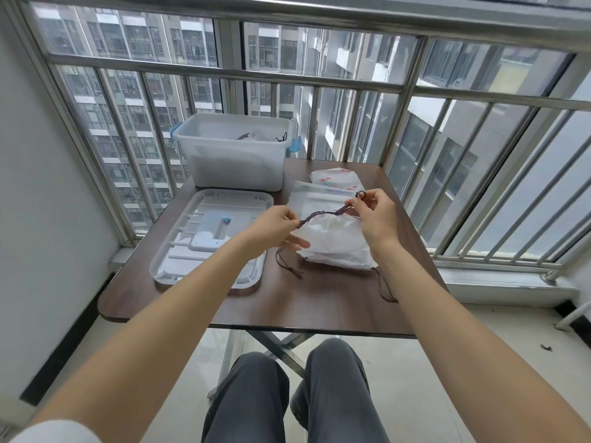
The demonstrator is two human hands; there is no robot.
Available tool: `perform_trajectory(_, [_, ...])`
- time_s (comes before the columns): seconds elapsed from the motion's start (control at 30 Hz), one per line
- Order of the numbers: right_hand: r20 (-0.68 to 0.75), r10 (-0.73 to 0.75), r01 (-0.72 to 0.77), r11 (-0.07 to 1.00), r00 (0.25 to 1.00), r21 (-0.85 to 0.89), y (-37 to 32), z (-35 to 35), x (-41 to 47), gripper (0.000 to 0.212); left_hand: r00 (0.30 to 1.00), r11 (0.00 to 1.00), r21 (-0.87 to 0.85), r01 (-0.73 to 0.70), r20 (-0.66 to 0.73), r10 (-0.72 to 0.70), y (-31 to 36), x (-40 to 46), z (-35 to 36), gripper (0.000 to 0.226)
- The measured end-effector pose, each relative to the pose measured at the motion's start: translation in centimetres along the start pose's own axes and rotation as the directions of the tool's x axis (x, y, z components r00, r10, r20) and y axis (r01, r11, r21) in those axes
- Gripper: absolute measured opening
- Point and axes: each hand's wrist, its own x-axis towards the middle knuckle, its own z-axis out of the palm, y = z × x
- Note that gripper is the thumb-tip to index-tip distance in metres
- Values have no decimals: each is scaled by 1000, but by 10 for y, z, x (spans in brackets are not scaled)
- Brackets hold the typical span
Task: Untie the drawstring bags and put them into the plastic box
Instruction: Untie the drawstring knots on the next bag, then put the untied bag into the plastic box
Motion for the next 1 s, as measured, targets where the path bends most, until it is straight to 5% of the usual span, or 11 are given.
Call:
perform_trajectory(0.2, [440,-38,213,911,897,-354,-18,1,-7,58,996,973,-215,-79,11,83,5,6,-2,20])
perform_trajectory(0.3, [579,-15,378,771,816,-513,-25,0,-5,32,992,967,-224,-123,-21,122,14,8,-8,13])
perform_trajectory(0.5, [425,-210,399,813,880,-424,-51,10,15,31,958,966,-177,-191,-250,143,25,12,-22,24])
perform_trajectory(0.63, [414,-245,394,860,877,-325,-72,23,23,25,931,968,-242,-64,-364,-29,20,18,-29,31])
perform_trajectory(0.77, [392,-298,394,899,870,-192,-96,42,31,26,932,918,-388,75,-300,-203,14,22,-35,14])
perform_trajectory(0.9, [377,-283,288,957,882,43,-118,63,41,12,954,874,-476,94,-208,-216,7,36,-46,29])
perform_trajectory(1.0, [325,-224,169,967,919,189,-126,78,58,19,978,733,-679,44,-121,-171,12,48,-56,49])
